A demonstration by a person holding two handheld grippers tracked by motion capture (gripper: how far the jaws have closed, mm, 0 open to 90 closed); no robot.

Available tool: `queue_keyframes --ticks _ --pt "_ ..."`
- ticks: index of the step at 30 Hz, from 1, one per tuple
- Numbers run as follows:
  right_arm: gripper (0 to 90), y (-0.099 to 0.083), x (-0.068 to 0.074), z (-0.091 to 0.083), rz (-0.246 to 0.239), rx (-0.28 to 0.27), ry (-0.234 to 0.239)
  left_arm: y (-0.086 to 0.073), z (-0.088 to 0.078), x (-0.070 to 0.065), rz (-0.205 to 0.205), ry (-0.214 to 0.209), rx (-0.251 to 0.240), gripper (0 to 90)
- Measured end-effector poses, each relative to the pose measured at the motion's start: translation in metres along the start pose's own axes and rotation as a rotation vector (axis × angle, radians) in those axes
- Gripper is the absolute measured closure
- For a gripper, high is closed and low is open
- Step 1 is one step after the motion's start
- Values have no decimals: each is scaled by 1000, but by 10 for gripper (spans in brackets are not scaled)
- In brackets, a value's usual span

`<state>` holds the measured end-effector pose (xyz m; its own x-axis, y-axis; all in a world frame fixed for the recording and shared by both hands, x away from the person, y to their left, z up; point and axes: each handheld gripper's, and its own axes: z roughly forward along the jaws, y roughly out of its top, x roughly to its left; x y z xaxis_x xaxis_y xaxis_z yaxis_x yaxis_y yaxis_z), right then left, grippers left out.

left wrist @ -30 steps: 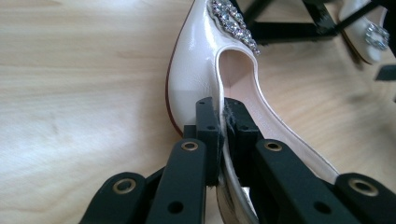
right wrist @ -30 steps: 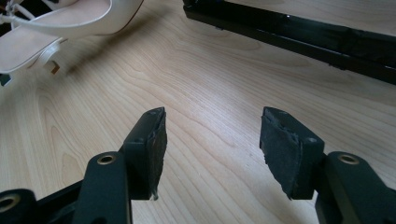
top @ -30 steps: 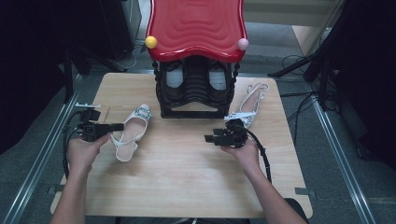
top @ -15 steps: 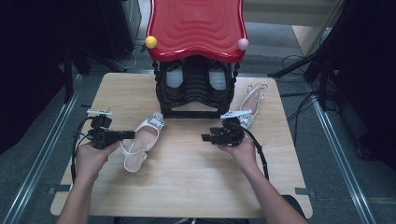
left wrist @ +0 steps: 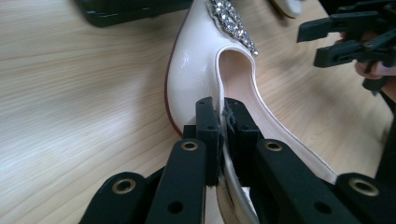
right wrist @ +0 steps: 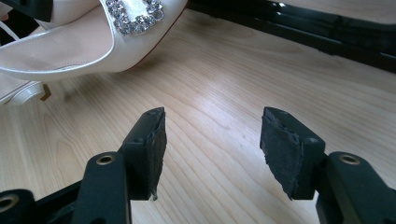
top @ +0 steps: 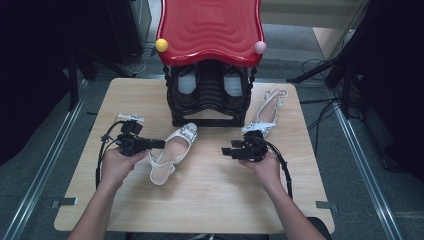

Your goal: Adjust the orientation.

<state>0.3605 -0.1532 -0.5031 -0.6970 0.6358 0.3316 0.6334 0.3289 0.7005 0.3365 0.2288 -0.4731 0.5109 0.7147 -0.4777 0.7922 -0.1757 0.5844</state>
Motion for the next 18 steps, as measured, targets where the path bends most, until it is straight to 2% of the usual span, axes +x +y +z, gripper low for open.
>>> queue_keyframes --ticks 4,7,13,16,18 --pt "417 -8 -2 -8 8 -13 -20 8 13 -9 34 -26 25 863" --pt "417 -14 -2 -13 18 -8 -38 15 25 -16 59 -68 49 863" --pt "416 -22 -3 -21 33 -21 -61 22 45 -30 97 -123 93 859" --pt "415 -25 -3 -23 36 -22 -68 23 54 -35 95 -165 115 859" --pt "415 -26 -2 -23 41 -15 -68 23 61 -36 100 -170 129 859"
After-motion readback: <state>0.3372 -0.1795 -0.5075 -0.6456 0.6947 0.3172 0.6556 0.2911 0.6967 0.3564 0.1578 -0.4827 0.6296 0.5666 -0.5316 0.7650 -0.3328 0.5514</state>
